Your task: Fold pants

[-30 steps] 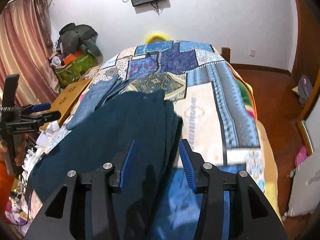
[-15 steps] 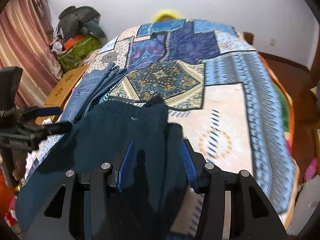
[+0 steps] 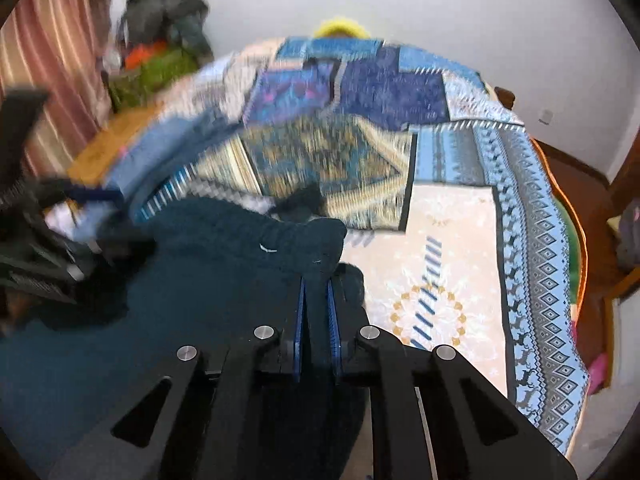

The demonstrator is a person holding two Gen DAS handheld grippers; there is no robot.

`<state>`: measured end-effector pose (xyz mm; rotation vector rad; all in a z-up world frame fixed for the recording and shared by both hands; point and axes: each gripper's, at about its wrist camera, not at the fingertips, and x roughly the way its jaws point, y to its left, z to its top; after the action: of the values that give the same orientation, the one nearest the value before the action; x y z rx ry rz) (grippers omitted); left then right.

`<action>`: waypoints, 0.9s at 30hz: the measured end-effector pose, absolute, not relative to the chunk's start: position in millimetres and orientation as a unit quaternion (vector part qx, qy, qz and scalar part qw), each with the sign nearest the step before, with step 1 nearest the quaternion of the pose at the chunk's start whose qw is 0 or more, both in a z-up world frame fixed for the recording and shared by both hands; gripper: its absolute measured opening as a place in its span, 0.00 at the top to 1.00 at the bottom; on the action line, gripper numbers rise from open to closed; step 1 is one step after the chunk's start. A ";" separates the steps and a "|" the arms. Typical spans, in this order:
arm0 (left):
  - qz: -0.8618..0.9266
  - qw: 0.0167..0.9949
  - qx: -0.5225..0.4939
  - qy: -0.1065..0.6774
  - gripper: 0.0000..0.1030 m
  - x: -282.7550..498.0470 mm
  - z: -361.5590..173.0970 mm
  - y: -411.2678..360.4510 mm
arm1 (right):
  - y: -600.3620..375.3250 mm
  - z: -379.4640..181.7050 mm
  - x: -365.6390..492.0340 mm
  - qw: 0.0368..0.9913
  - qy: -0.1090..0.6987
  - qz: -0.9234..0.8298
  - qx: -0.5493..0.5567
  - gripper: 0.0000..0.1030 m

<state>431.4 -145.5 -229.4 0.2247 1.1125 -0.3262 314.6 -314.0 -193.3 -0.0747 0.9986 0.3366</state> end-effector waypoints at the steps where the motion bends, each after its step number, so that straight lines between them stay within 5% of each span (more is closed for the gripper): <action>1: -0.152 0.830 0.108 0.526 0.07 431.2 -231.1 -145.7 | -311.8 -194.3 314.3 0.863 0.477 0.159 -0.045 0.91; 16: -0.151 0.871 0.094 0.459 0.09 389.5 -149.7 -134.7 | -330.3 -114.0 264.1 0.894 0.417 0.163 -0.005 0.86; 19: -0.162 0.871 0.085 0.455 0.09 376.9 -139.0 -132.3 | -331.1 -102.7 247.6 0.901 0.402 0.164 0.006 0.65; 21: -0.172 0.867 0.083 0.459 0.08 367.6 -136.3 -131.3 | -332.3 -98.5 236.6 0.905 0.393 0.161 0.009 0.40; 27: -0.192 0.830 0.098 0.515 0.07 353.3 -166.0 -133.1 | -331.5 -120.0 210.8 0.893 0.422 0.159 -0.003 0.29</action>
<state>353.3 -133.1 -166.0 0.2087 1.0917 -0.4076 210.8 -331.5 -120.0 -0.0054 0.8749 0.3297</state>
